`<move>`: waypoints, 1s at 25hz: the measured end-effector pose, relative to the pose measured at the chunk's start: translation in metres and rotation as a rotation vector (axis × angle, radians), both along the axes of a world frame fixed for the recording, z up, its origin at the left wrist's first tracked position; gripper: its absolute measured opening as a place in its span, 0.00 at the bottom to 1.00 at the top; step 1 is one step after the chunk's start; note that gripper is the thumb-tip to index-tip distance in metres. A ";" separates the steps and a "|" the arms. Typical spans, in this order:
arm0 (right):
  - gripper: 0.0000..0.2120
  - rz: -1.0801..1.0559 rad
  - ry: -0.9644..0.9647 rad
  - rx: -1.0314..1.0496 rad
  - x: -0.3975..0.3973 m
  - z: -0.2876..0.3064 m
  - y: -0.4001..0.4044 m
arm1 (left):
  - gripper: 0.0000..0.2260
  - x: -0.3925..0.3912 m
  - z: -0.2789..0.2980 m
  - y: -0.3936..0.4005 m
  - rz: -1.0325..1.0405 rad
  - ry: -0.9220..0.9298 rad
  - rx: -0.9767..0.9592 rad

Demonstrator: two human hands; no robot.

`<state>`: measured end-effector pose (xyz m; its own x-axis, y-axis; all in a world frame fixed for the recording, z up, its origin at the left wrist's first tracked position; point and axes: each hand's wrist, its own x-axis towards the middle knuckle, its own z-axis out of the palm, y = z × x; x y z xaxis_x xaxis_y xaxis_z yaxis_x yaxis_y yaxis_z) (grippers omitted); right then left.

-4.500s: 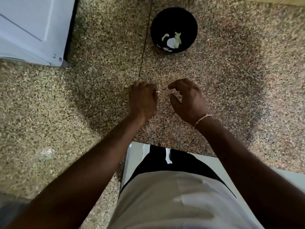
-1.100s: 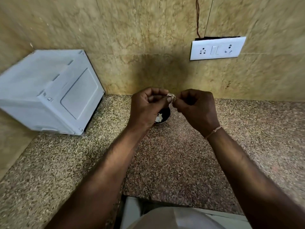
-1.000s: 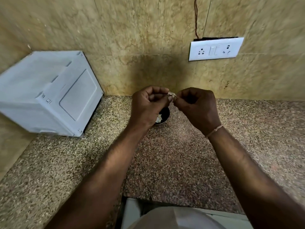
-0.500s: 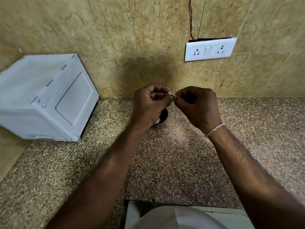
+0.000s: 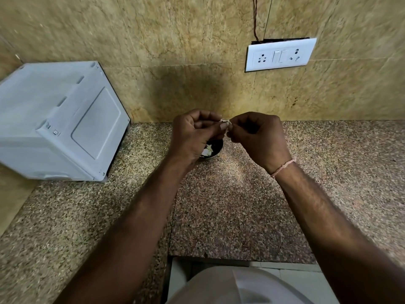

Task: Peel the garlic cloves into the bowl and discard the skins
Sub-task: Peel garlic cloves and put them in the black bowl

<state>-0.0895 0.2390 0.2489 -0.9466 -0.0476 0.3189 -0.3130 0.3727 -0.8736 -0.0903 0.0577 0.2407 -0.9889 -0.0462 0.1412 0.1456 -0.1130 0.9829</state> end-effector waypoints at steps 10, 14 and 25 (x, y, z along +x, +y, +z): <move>0.05 0.143 -0.275 -0.026 0.003 -0.028 -0.007 | 0.08 0.015 -0.041 -0.009 -0.003 -0.158 0.082; 0.07 0.166 -0.338 0.028 0.005 -0.047 -0.012 | 0.07 0.024 -0.061 -0.012 -0.001 -0.221 0.043; 0.10 0.375 -0.634 -0.138 0.005 -0.117 -0.021 | 0.07 0.053 -0.113 -0.023 0.126 -0.397 -0.066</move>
<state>-0.0845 0.2184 0.1322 -0.8791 -0.4020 -0.2561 0.1816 0.2145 -0.9597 -0.0368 0.0343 0.1274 -0.9542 -0.1743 -0.2432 -0.2375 -0.0534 0.9699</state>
